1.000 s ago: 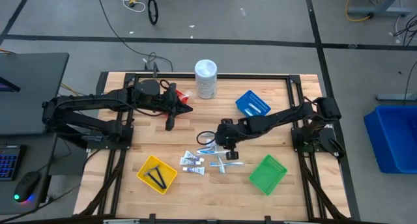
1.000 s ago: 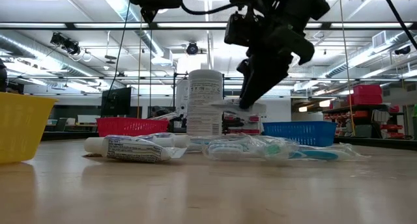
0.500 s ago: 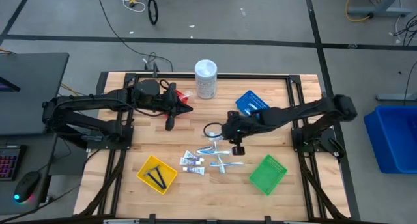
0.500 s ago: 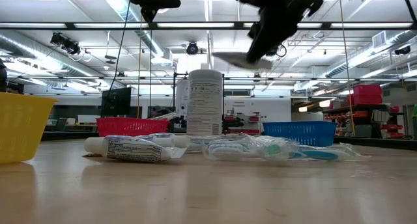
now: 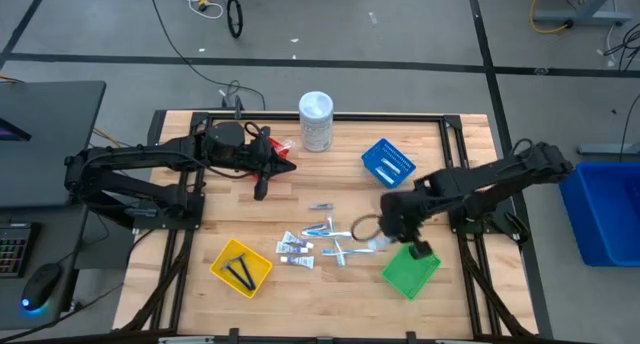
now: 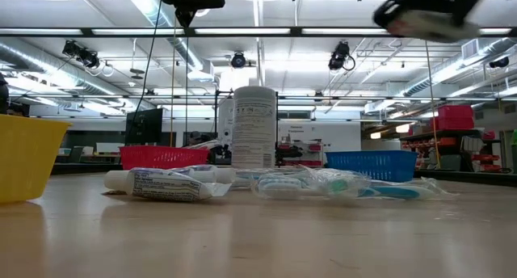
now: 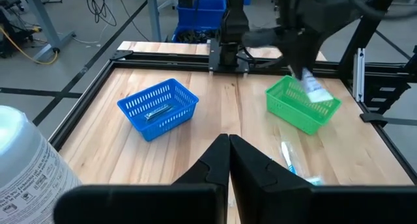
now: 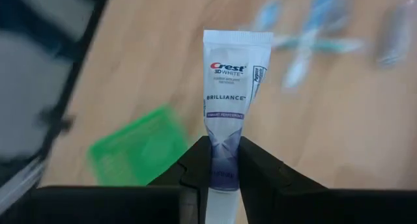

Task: Pick & Place Travel size toiletries
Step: Put the white toothpaste into the green basket, then put the silver nail clipper into the blue basket

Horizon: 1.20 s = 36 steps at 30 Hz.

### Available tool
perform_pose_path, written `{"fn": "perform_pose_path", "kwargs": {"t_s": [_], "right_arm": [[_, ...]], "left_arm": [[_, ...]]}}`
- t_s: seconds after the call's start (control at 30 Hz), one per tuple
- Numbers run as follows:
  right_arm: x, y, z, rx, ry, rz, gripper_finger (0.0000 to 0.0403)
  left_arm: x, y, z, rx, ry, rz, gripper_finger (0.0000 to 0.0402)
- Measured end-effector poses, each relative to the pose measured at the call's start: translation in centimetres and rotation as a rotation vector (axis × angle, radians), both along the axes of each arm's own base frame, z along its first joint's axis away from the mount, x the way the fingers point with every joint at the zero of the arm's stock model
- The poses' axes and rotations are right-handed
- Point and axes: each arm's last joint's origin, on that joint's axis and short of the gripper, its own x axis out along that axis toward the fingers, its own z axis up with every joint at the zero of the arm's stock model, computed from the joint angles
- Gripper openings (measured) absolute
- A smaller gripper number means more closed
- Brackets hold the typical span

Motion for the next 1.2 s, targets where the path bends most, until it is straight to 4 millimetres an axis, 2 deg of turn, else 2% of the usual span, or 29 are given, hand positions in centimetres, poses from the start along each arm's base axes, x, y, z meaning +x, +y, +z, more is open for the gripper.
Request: {"fn": "perform_pose_path", "kwargs": {"t_s": [0.3,0.5,0.63,0.97,1.2], "right_arm": [[-2.7,4.0,-3.0,0.001,0.144,0.226,0.0076],[-4.0,5.0,-5.3,-0.029,0.179,0.311,0.0089],[-4.5,5.0,-6.4,-0.051,0.212,0.312,0.0114],[-4.4,4.9,-6.6,-0.095,0.187,0.269,0.0213],[-2.5,4.5,-4.8,-0.201,0.006,0.148,0.023]], "left_arm": [[0.0,0.0,0.0,0.0,-0.001,0.0,0.001],[0.0,0.0,0.0,0.0,-0.002,0.0,0.0021],[0.0,0.0,0.0,0.0,-0.002,0.0,0.0016],[0.0,0.0,0.0,0.0,-0.002,0.0,0.0014],[0.0,0.0,0.0,-0.003,-0.002,0.001,0.0013]]}}
